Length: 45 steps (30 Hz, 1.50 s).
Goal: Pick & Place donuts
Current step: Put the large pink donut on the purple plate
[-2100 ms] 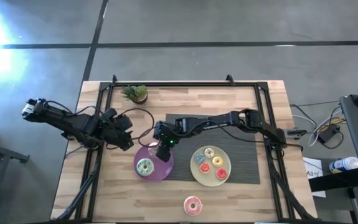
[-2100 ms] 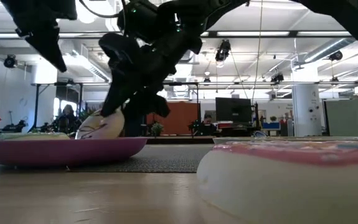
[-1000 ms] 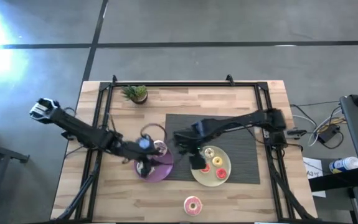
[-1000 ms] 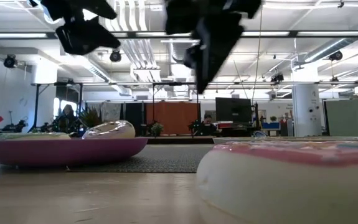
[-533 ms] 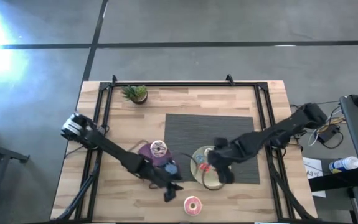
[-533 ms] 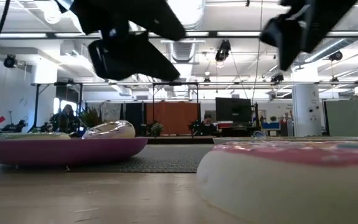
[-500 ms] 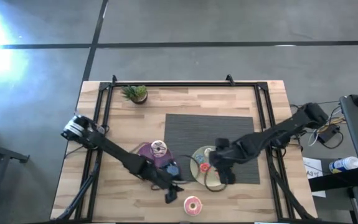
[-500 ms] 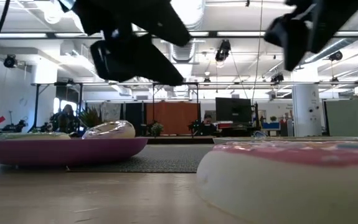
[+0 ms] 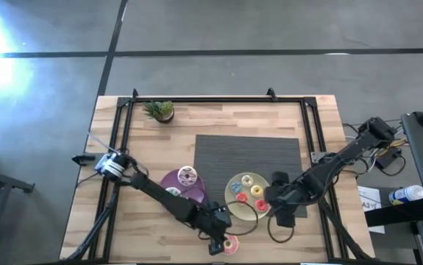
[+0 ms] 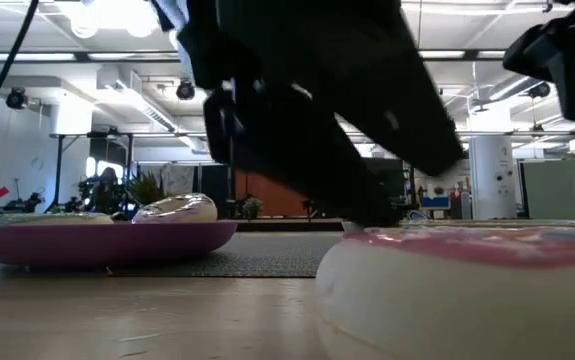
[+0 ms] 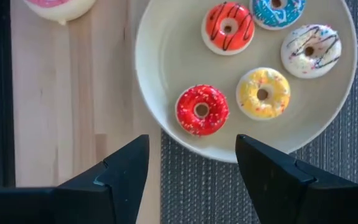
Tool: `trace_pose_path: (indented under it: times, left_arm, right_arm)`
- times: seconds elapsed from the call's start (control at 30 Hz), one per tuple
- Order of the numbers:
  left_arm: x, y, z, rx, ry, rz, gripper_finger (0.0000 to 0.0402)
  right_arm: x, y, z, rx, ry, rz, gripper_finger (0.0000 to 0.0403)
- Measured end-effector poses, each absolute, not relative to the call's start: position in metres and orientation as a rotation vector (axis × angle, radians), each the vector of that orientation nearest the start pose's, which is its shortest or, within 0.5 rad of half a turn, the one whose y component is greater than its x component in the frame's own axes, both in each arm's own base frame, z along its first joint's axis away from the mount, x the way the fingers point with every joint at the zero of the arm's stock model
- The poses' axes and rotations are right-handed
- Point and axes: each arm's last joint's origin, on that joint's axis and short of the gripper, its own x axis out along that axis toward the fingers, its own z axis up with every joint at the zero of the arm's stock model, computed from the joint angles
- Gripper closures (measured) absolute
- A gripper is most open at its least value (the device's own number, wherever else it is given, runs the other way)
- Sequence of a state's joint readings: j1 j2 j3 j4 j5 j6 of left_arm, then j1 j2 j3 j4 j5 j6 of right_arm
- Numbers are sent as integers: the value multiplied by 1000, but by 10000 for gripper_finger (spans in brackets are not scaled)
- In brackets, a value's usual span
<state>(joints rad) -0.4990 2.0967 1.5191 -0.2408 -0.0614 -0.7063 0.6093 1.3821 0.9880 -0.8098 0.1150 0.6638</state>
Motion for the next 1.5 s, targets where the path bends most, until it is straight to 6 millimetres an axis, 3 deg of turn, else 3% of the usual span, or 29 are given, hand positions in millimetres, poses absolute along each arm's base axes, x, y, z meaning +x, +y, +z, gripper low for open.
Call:
trace_pose_path:
  times: [0.43, 0.63, 0.7, 0.77, 0.97, 1.03, 1.27, 1.4, 1.5]
  left_arm:
    - [420, -229, 153, -400, 1012, -84, 221]
    - [419, -229, 156, -379, 1017, -92, 321]
    - [415, -226, 163, -355, 1025, -90, 369]
    - [411, -221, 173, -334, 1038, -77, 389]
    - [369, -191, 230, -205, 1098, 174, 399]
    - [350, -177, 238, -205, 1110, 266, 399]
    - [298, -131, 206, -518, 1091, 444, 400]
    - [279, -118, 192, -706, 986, 470, 401]
    - [269, -112, 182, -752, 968, 510, 400]
  right_arm:
    - [202, 148, 238, 139, 1152, 10, 173]
    - [202, 148, 238, 134, 1149, 15, 174]
    - [202, 148, 238, 127, 1149, 17, 174]
    - [202, 148, 238, 114, 1141, 11, 174]
    - [203, 146, 238, 86, 1112, -20, 174]
    - [203, 146, 238, 76, 1098, -35, 174]
    - [207, 140, 238, 66, 1068, -90, 174]
    - [209, 138, 238, 74, 1061, -99, 174]
    - [209, 138, 238, 78, 1059, -100, 174]
